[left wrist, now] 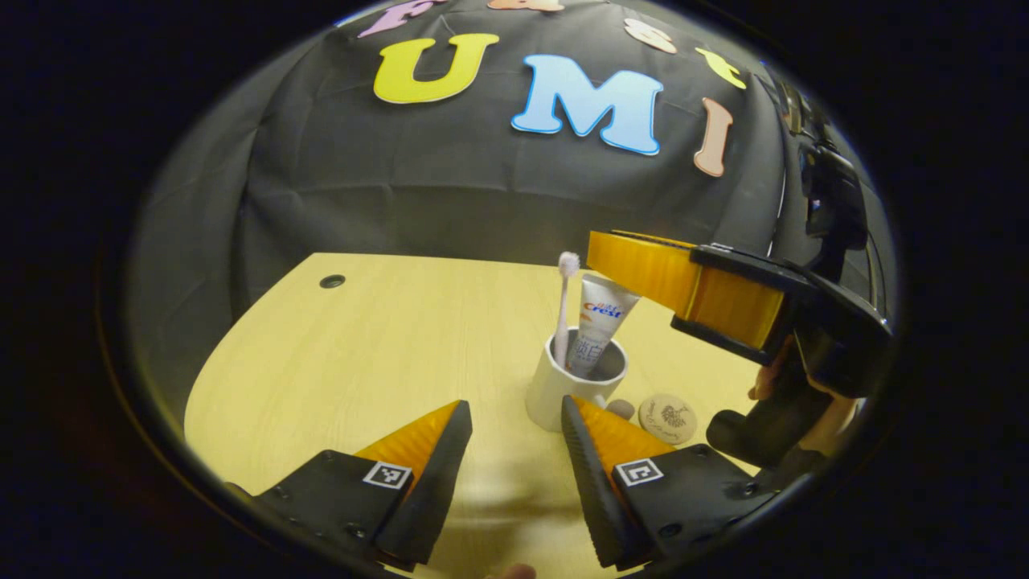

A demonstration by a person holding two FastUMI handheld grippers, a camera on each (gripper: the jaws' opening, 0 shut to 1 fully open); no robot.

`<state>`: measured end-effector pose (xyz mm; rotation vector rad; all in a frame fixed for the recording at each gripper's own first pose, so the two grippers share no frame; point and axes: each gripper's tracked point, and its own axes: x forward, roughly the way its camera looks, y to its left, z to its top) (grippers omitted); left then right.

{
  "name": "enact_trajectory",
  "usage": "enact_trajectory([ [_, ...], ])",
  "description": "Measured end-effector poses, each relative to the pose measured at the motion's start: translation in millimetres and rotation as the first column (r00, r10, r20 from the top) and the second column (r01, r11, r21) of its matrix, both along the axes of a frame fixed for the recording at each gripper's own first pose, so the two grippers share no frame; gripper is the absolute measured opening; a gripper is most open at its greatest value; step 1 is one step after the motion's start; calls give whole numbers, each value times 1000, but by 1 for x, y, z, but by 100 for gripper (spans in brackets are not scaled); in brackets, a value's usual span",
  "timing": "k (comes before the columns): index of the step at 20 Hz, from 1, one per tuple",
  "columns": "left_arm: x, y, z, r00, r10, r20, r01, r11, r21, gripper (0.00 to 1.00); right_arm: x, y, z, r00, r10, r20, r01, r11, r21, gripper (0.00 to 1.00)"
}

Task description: Put the toothbrush and toothpaste on the desktop into the cup, then pick up the cup and place it on the coaster on the desktop.

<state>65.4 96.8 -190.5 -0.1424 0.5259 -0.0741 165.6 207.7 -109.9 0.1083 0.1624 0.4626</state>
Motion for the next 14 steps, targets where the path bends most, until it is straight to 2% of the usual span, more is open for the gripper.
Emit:
enact_trajectory([
  [1, 2, -2, 0, 1000, -5, 3, 5, 1000, 2, 79, -3, -2, 3, 1000, -3, 2, 3, 1000, 4, 48],
  [4, 3, -9, 2, 1000, -27, 13, 27, 1000, 8, 77, -4, -12, 14, 999, -36, 14, 36, 999, 13, 59],
  [5, 4, -12, 4, 999, -36, 13, 36, 999, 8, 77, -6, -18, 18, 999, -52, 12, 52, 999, 17, 76],
  [6, 0, -21, 9, 999, -43, 14, 43, 999, 8, 77, -7, -26, 21, 997, -75, 9, 75, 997, 17, 83],
  [14, 7, -64, 16, 995, -100, -10, 100, 995, -4, 76, -26, -91, 51, 978, -210, 11, 210, 978, 8, 83],
])
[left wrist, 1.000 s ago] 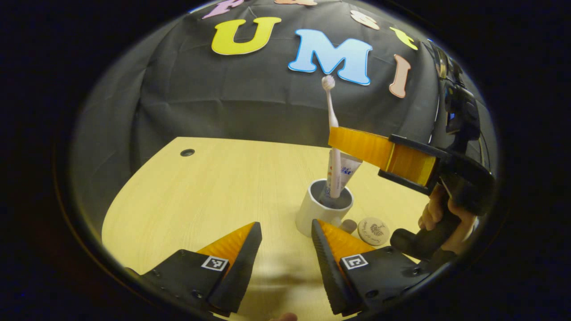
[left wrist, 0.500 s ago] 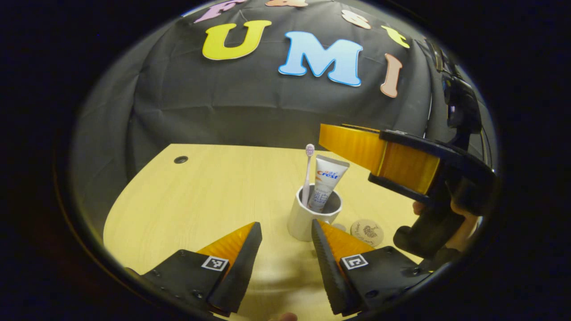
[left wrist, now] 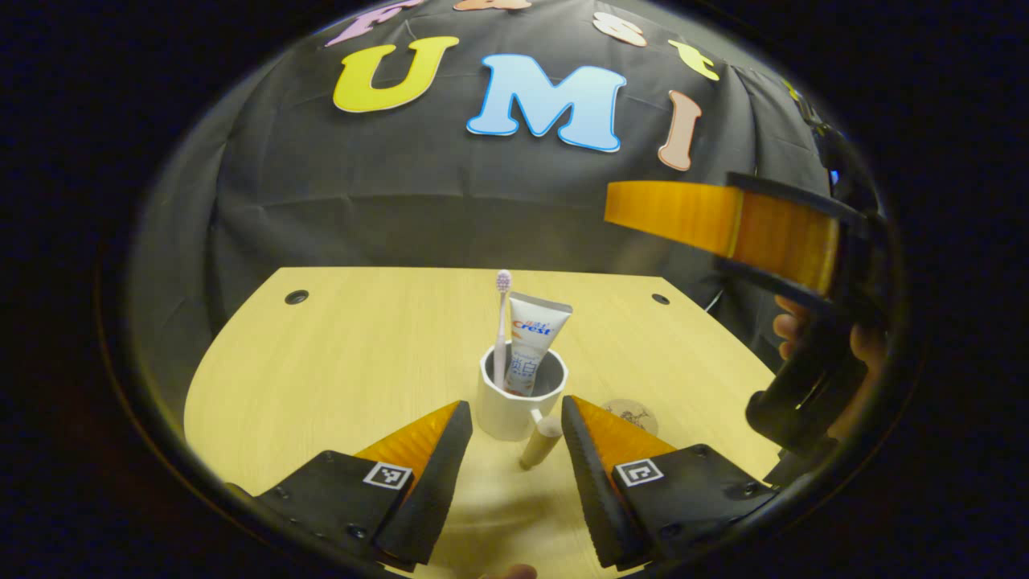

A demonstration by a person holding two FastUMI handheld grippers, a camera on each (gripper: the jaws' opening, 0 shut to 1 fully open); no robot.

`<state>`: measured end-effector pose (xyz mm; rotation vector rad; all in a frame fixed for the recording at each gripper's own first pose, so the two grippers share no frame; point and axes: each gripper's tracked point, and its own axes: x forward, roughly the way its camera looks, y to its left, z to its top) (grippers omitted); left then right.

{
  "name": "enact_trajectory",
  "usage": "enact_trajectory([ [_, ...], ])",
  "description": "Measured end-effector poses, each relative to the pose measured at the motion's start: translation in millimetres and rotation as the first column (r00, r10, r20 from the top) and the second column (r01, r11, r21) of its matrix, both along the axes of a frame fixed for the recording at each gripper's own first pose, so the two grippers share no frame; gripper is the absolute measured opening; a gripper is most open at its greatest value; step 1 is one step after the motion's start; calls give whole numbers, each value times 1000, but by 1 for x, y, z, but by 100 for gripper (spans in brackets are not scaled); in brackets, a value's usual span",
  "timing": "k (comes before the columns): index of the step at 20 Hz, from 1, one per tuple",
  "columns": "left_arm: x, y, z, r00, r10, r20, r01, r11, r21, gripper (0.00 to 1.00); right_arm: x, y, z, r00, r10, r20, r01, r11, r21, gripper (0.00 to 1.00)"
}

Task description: Put the toothbrush and toothpaste on the desktop into the cup, then pick up the cup and place it on the coaster on the desktop.

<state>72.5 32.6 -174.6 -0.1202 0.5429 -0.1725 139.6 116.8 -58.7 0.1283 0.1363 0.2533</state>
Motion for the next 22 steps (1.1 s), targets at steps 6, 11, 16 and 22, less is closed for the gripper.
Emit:
enact_trajectory([
  [6, 18, -23, -25, 992, 11, -125, -11, 1000, 3, 77, -24, -44, -4, 997, -64, -38, 64, 998, 1, 84],
  [11, 36, -34, -51, 966, 5, -257, -2, 1000, 13, 77, -38, -73, -20, 990, -108, -95, 109, 994, 8, 83],
  [16, 52, -35, -82, 940, 18, -340, 0, 999, 54, 77, -46, -94, -30, 983, -131, -131, 130, 991, -18, 84],
  [22, 63, -24, -116, 889, 69, -453, -53, 997, 48, 77, -52, -100, -46, 975, -130, -182, 127, 991, -33, 84],
])
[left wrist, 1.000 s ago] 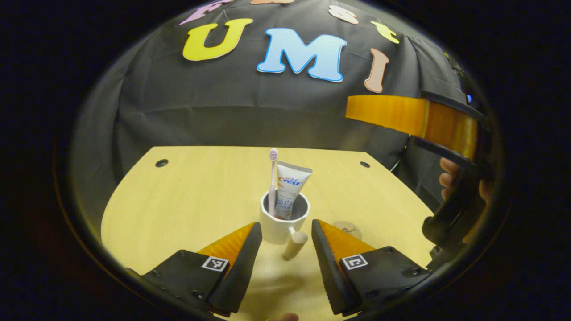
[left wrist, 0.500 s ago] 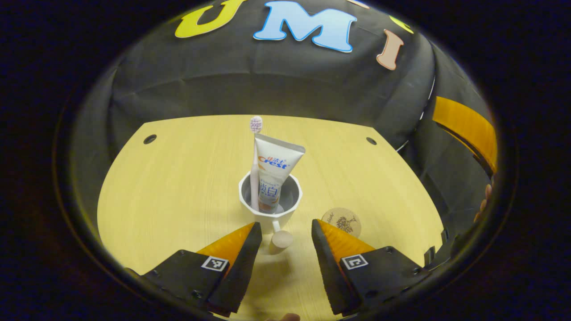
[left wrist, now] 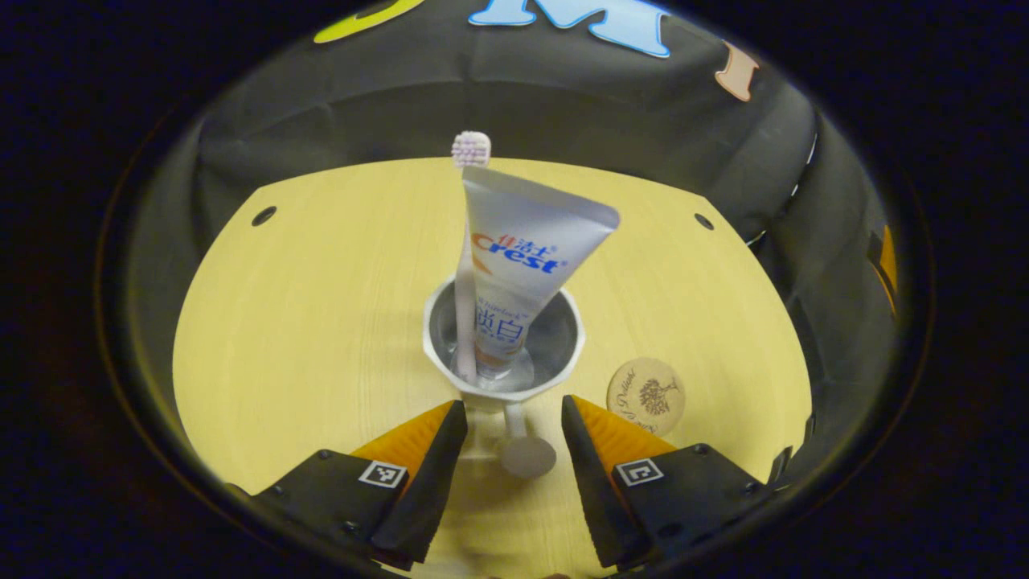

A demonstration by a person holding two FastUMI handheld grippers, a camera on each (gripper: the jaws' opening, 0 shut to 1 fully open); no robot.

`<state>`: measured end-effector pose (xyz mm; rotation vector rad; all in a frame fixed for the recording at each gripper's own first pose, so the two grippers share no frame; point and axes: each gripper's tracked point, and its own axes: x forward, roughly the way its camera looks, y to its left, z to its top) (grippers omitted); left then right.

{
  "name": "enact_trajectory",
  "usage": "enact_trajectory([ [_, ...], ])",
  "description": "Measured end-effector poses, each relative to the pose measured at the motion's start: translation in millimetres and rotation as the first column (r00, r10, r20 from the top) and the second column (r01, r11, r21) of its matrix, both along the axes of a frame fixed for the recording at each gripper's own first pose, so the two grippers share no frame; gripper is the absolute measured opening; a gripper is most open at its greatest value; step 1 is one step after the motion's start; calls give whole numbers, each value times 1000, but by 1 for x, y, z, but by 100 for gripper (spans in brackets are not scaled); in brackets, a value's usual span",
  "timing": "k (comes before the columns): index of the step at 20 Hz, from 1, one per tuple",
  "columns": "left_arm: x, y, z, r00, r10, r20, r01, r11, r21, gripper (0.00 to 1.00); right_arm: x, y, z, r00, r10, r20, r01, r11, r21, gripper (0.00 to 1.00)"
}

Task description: Put the toothbrush and toothpaste on the desktop into the cup, then pick up the cup and place it on the coaster on the desktop.

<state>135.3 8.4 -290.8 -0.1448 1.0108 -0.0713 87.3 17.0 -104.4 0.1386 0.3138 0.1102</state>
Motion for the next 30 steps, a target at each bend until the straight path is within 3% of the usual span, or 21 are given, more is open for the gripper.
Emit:
enact_trajectory([
  [2, 1, 2, -8, 999, 16, -38, -16, 1000, -1, 80, -1, -3, -6, 1000, 3, -22, -3, 1000, -6, 84],
  [7, 2, 3, -13, 998, 20, -60, -18, 999, 35, 67, -3, -8, -16, 998, 6, -55, -6, 1000, -3, 84],
  [11, 0, 5, -11, 997, 23, -72, -20, 999, 50, 63, -5, -15, -25, 997, 5, -81, -4, 1000, 10, 84],
  [13, -2, 7, -12, 996, 33, -86, -27, 997, 74, 39, -6, -20, -28, 996, 0, -90, 1, 1000, 18, 84],
  [23, 2, 8, -13, 998, 54, -35, -51, 994, 99, 28, -10, -41, -36, 994, -19, -112, 25, 999, 48, 84],
  [30, 2, -2, -2, 997, 72, 18, -74, 994, 84, 28, -13, -51, -38, 994, -11, -112, 16, 999, 43, 84],
])
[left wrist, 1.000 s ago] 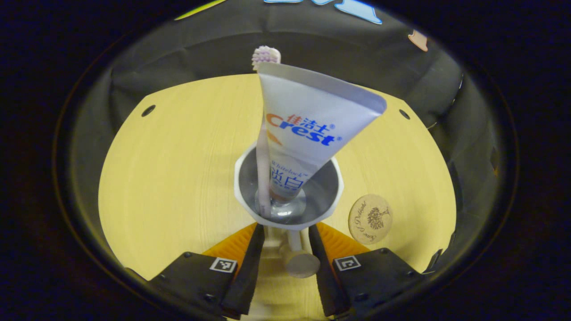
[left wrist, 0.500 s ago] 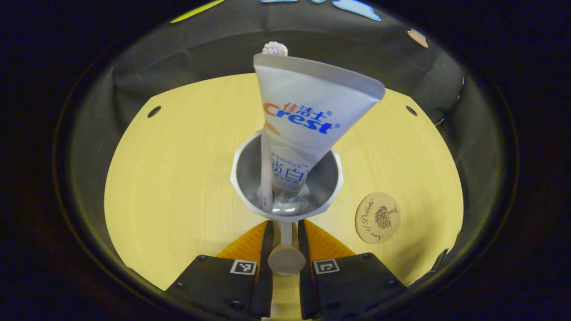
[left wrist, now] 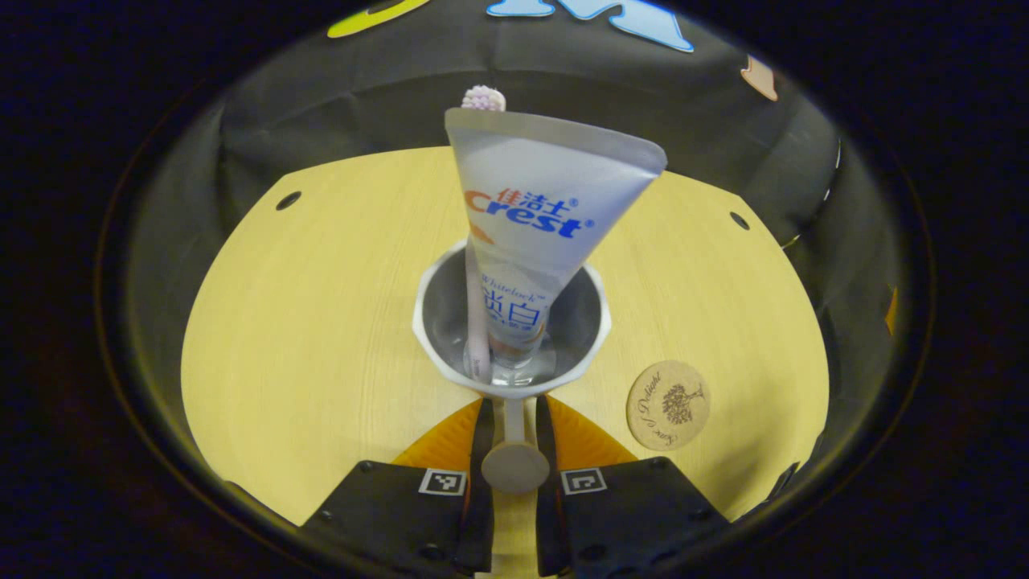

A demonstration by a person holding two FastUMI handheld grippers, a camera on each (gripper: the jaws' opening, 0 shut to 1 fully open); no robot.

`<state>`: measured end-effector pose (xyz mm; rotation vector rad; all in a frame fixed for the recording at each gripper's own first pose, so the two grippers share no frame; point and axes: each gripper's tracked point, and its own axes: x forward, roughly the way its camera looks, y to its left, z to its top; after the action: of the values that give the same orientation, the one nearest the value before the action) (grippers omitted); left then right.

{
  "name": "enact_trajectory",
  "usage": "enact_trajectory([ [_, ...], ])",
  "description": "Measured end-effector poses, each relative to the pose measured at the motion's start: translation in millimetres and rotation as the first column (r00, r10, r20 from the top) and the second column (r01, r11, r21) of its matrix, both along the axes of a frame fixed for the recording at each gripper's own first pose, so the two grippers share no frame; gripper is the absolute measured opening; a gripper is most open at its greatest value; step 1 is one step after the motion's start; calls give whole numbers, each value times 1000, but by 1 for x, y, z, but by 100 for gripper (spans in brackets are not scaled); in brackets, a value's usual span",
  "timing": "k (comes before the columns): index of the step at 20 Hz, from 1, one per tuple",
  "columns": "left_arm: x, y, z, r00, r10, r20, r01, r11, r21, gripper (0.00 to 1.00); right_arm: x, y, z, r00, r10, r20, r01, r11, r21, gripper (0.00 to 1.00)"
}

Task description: Put the toothbrush and toothpaste on the desktop into the cup, then pick up the cup and place it on the coaster on the desktop.

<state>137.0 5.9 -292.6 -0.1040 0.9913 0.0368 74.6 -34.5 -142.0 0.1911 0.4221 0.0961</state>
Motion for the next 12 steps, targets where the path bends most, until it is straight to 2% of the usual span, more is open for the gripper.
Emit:
enact_trajectory([
  [6, -7, -50, 14, 998, -67, 8, 68, 997, -34, 28, -7, -10, 1, 1000, 6, 9, -6, 1000, 1, 84],
  [12, -18, -105, 15, 991, -132, 1, 132, 990, -50, 28, -20, -39, -1, 1000, -24, 17, 24, 1000, 2, 84],
])
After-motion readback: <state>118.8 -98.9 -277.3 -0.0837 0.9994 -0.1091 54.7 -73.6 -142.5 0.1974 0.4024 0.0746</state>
